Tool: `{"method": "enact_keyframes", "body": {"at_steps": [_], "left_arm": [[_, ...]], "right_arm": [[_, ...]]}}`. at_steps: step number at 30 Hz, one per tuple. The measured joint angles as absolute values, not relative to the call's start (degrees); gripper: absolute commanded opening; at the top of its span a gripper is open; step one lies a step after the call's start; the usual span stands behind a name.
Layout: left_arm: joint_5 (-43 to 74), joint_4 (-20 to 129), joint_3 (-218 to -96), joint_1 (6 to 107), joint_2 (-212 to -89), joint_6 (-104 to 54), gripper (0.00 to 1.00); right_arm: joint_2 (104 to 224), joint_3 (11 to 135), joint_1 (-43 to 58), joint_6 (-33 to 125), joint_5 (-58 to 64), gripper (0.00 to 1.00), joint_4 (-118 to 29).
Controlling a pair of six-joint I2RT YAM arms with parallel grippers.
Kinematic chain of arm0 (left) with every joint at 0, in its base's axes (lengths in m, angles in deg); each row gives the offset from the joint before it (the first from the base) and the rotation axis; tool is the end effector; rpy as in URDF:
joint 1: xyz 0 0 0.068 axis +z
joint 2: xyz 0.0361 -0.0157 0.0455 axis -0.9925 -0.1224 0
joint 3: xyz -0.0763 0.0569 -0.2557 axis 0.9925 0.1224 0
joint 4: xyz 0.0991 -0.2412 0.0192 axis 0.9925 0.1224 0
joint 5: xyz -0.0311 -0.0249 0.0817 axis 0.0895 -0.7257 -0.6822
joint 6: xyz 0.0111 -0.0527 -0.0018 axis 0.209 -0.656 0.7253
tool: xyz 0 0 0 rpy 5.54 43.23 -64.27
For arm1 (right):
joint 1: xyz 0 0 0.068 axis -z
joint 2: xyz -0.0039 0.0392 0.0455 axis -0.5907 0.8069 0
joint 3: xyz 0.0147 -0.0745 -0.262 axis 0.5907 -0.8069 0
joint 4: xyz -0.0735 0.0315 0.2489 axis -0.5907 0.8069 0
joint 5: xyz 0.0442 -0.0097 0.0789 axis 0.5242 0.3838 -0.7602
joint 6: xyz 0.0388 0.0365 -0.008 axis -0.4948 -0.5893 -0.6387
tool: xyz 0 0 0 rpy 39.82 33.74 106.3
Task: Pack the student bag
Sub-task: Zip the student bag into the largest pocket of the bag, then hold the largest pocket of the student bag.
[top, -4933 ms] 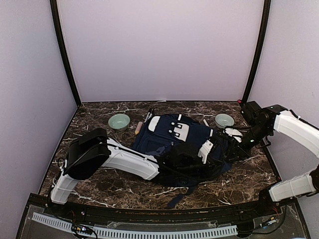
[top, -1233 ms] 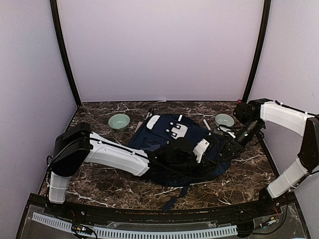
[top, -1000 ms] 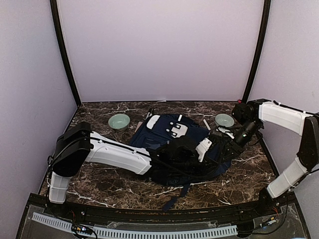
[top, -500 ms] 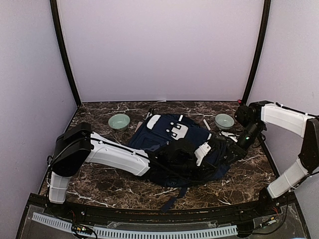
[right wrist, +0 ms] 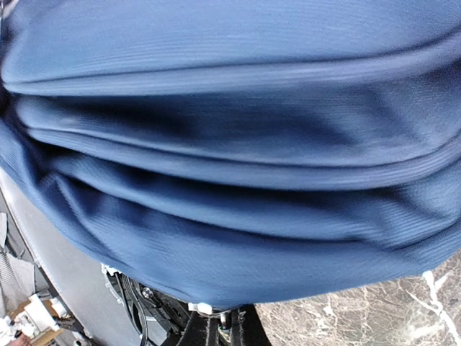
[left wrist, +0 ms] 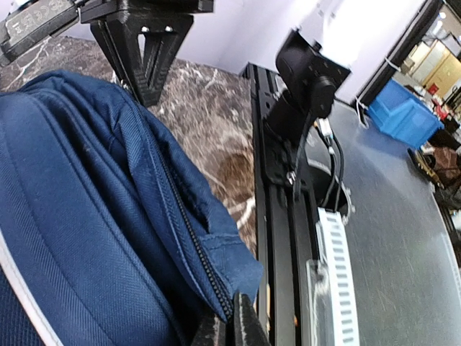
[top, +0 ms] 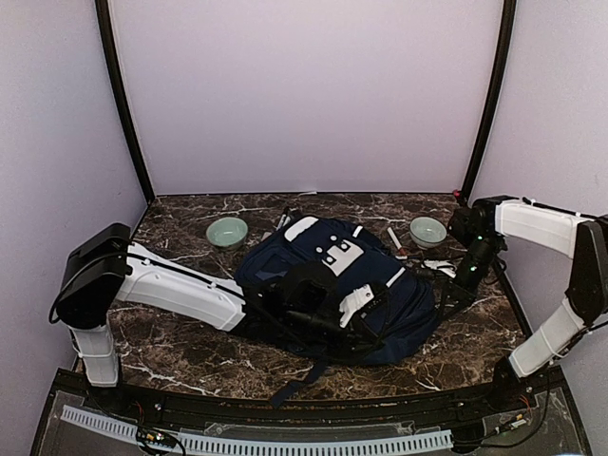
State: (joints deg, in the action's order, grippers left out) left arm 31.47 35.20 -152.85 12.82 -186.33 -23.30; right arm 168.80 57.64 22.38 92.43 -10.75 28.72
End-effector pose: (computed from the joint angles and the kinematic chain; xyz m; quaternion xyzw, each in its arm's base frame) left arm 0.1334 -0.4121 0.1983 0.5090 0.6399 -0.4851 0.3099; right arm 0.2204 0.0676 0.2191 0.4279 -0.8812 -0.1975 0.0368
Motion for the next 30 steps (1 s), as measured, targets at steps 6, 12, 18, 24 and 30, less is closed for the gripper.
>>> {"method": "enact_keyframes", "body": {"at_steps": [6,12,18,24,30], "left_arm": [[29.83,41.82,-146.58,12.41,-179.29,-20.13,0.0],[24.69,50.5,-137.99,11.71,-168.82,-17.53,0.33],[17.2,63.07,-136.61,9.48,-160.52,-15.78,0.51],[13.0,60.62,-141.7,6.15,-162.24,-14.86,0.54],[10.31,52.07,-147.6,5.54,-171.88,-14.92,0.55]], "right_arm": [[171.14,57.64,22.34,92.76,-10.88,0.0,27.39],[173.44,57.64,17.9,92.01,-10.2,0.0,23.83],[174.03,59.63,6.04,88.67,-7.71,0.0,20.66],[174.03,61.07,0.09,87.45,-11.58,0.0,20.83],[174.03,61.27,-2.75,86.66,-15.25,0.0,20.64]]}}
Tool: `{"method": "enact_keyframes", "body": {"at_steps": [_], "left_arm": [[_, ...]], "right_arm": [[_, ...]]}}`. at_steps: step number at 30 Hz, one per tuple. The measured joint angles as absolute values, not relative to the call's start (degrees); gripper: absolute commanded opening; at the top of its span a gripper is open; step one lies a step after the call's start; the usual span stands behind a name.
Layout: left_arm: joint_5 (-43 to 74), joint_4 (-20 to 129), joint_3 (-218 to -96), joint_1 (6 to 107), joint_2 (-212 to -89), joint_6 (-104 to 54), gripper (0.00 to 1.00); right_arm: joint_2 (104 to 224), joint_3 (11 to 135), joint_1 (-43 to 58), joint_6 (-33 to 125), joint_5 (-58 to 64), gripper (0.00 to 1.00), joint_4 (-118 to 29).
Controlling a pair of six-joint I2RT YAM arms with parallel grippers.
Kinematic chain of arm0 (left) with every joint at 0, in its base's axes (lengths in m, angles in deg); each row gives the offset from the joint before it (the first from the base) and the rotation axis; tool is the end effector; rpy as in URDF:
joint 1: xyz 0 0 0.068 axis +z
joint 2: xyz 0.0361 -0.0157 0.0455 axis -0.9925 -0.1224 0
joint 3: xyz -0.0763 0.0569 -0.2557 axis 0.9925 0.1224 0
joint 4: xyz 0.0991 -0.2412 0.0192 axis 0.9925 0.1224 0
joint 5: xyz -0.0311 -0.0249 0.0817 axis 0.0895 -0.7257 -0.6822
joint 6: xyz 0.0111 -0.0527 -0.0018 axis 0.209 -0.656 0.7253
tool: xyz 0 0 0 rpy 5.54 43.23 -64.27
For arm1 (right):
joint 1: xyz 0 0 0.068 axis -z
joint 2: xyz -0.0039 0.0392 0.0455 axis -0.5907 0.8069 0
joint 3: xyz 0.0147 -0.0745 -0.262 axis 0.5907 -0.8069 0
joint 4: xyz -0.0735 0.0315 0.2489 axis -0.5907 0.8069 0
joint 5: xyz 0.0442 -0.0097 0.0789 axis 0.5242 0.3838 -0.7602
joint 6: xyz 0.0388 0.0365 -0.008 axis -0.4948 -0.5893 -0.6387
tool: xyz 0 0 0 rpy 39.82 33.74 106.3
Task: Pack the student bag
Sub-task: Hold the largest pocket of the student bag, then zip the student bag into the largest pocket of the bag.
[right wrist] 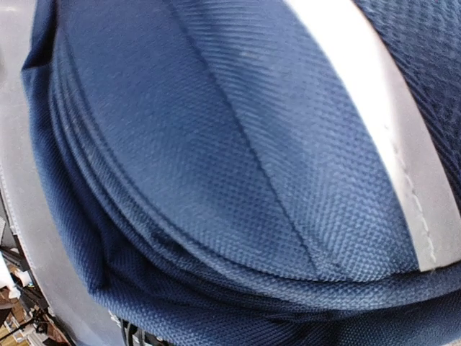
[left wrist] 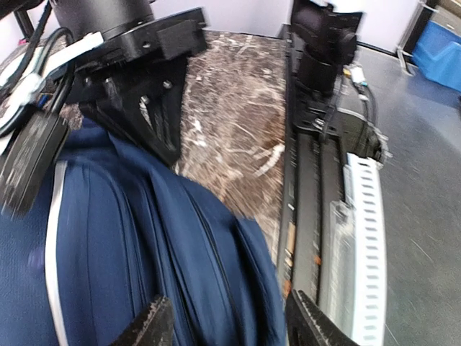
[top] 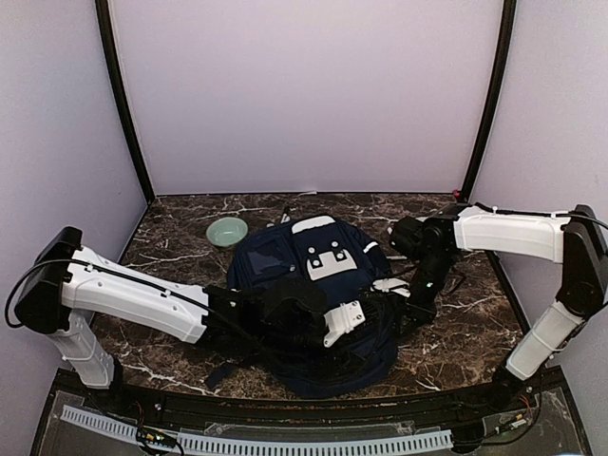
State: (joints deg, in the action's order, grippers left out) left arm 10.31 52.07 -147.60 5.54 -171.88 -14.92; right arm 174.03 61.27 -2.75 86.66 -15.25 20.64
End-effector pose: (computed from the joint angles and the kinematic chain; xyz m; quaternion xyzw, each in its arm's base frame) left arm 0.0813 -0.3729 0.2363 0.5425 0.6712 -0.3376 0.3758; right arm 0.1961 0.1786 0.2127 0.5746 -0.7870 -0.2220 0.0341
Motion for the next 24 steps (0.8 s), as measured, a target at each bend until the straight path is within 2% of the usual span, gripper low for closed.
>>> {"method": "enact_keyframes", "body": {"at_steps": [7,9,14,16,19,24], "left_arm": [[6.31,48.14,-150.56,5.54,-179.18,-14.27,0.52],[4.89,47.66,-151.32,5.48,-180.17,-13.96,0.45],[2.66,47.42,-152.78,5.3,-182.05,-13.22,0.15],[2.16,47.44,-152.81,5.32,-182.29,-12.78,0.06],[2.2,47.2,-152.35,5.41,-182.26,-12.65,0.0],[3.6,45.52,-149.03,5.41,-180.38,-12.8,0.0]], "right_arm": [[174.03,62.4,-4.78,86.16,-18.46,0.0,20.7],[174.03,62.4,-4.78,86.14,-18.57,0.0,20.7],[173.98,62.1,-4.78,86.18,-18.4,0.0,20.66],[173.96,61.29,-4.78,86.2,-18.29,0.0,20.27],[173.92,60.11,-4.78,86.2,-18.05,0.0,19.41],[173.74,59.69,-4.37,86.18,-17.7,0.0,18.71]]}}
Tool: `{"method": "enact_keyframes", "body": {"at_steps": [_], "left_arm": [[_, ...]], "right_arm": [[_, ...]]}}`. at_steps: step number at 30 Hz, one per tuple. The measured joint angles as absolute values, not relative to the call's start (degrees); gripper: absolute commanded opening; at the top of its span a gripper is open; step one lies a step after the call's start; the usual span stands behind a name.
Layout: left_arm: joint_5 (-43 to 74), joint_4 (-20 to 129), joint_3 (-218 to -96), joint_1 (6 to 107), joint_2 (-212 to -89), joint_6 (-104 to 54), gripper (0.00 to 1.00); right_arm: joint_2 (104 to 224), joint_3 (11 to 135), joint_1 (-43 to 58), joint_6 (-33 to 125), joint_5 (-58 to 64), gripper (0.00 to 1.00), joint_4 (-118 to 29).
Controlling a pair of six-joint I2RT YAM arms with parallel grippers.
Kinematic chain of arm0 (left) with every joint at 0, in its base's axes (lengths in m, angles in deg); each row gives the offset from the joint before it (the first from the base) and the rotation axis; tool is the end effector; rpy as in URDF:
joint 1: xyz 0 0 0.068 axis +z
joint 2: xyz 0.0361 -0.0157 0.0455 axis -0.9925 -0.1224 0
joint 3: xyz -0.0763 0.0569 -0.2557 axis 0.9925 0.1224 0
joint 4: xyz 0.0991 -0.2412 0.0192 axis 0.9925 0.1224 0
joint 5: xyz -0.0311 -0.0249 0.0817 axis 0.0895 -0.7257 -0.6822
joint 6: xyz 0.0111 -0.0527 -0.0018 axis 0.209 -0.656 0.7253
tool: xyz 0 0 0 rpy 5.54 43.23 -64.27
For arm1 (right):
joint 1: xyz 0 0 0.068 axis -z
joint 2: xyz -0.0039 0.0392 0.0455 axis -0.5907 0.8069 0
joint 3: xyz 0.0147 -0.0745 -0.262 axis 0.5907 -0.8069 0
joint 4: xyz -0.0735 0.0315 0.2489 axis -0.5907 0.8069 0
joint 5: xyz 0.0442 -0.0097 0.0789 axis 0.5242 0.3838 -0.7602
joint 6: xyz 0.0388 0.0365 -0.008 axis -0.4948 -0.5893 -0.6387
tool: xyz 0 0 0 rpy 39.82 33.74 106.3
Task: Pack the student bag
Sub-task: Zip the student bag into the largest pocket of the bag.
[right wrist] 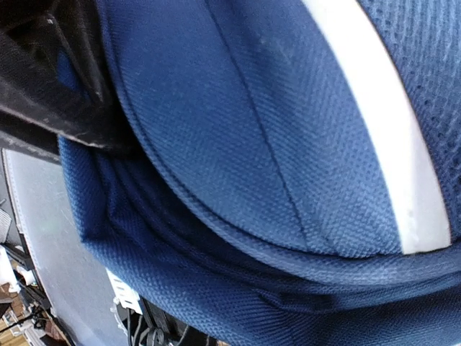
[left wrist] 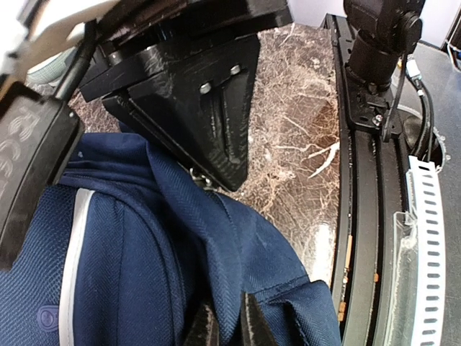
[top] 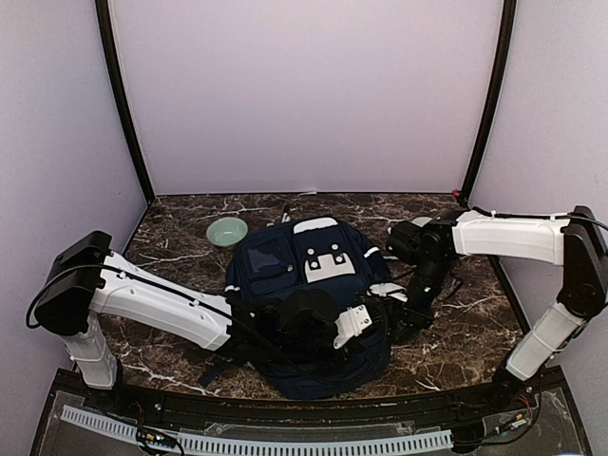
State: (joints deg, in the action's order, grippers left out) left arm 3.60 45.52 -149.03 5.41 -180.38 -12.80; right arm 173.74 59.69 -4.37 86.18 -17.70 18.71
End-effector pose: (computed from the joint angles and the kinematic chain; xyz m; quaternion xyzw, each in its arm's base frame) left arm 0.0901 -0.3971 0.1997 0.5341 0.6807 -0.2888 0.4098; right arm 0.1890 0.1841 0.2079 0.5802 -0.7769 -0.2424 0.0339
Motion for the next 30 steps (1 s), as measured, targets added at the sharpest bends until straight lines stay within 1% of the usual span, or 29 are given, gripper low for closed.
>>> {"method": "enact_keyframes", "body": {"at_steps": [6,10,21,30], "left_arm": [[5.11,44.27,-145.68,5.37,-177.74,-12.76,0.0],[6.27,44.6,-144.74,5.13,-177.04,-12.76,0.0],[7.75,47.0,-141.88,4.3,-174.24,-12.32,0.0],[7.58,47.51,-141.88,4.25,-174.22,-11.03,0.0]], "right_arm": [[174.42,60.02,-0.72,86.18,-16.17,0.0,17.8],[177.92,61.0,2.04,86.11,-13.74,0.0,16.59],[184.17,63.76,4.2,84.5,-11.25,0.0,12.9],[186.0,64.65,4.55,81.74,-8.87,0.01,10.58]]}}
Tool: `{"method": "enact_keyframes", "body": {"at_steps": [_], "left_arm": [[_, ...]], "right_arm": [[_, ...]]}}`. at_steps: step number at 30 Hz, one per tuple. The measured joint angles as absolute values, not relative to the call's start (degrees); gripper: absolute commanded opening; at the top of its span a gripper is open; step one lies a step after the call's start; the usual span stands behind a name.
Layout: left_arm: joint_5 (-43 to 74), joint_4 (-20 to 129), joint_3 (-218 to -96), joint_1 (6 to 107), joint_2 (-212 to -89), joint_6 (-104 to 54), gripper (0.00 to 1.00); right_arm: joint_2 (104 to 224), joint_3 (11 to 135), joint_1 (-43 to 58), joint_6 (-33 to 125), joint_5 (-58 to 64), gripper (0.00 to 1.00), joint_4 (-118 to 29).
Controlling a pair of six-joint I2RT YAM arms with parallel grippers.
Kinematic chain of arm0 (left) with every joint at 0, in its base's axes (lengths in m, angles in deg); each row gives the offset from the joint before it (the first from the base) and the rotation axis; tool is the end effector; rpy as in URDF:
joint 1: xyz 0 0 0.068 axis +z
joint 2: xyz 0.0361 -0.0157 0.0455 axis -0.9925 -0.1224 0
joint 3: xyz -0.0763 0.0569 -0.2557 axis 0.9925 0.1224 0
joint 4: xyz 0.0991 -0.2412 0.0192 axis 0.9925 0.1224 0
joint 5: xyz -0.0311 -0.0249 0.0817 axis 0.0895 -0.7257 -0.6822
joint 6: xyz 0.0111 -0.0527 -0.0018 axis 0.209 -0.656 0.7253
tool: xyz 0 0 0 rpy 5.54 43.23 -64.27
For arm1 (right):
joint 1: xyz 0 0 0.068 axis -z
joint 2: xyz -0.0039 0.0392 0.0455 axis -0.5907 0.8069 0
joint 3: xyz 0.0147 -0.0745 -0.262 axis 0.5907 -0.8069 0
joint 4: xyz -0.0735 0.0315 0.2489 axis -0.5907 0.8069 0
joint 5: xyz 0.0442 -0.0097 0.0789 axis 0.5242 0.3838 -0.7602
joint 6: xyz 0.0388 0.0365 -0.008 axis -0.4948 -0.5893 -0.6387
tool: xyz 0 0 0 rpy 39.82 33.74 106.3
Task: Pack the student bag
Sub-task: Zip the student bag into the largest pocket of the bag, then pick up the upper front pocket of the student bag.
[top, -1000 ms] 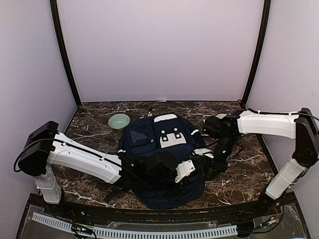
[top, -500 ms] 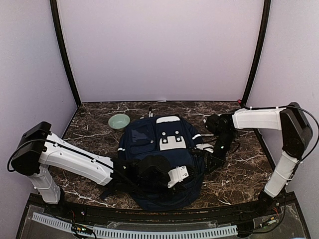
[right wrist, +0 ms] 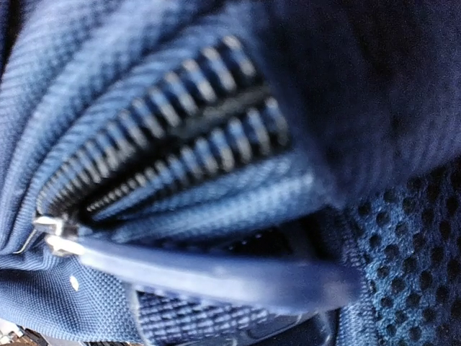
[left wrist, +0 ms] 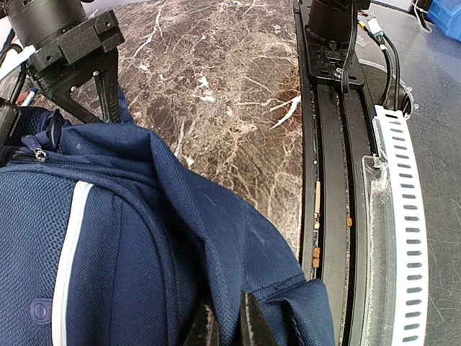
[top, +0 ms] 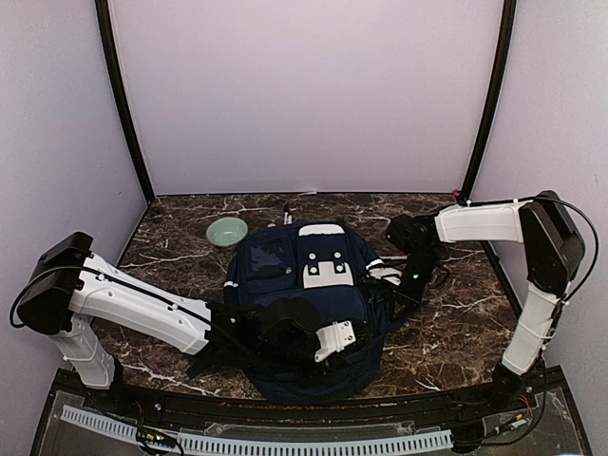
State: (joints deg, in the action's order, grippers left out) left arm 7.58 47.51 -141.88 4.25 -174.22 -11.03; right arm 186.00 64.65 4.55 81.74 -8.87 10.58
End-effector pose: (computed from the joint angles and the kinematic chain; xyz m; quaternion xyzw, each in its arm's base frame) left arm 0.0732 -0.3673 0.1967 0.5731 0.6655 -0.2965 0.3752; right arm 0.2581 0.1731 0.1684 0.4963 -0.8515 -0.1684 0.0159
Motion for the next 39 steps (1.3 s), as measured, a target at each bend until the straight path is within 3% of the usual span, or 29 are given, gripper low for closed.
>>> {"method": "enact_keyframes", "body": {"at_steps": [5,14,20,27,31,39], "left_arm": [[7.38,47.48,-141.81,4.25,-174.22,-10.95,0.01],[7.45,49.82,-141.83,3.6,-173.74,-10.84,0.26],[7.4,54.46,-143.56,3.03,-169.02,-10.79,0.42],[3.34,60.86,-147.91,4.45,-163.31,-9.2,0.55],[2.42,66.28,-148.35,6.81,-163.16,-7.97,0.58],[1.63,73.95,-148.78,7.79,-166.11,-4.24,0.58]], "right_arm": [[186.33,64.65,4.57,80.96,-8.43,0.06,10.26],[183.51,64.54,5.38,81.57,-7.66,0.38,10.43],[171.62,64.3,6.89,83.51,-6.31,0.41,12.94],[169.13,64.3,13.69,84.54,-5.7,0.44,13.71],[169.13,64.74,15.67,85.22,-5.81,0.52,13.27],[172.28,72.37,15.81,85.81,-4.58,0.53,11.3]]}}
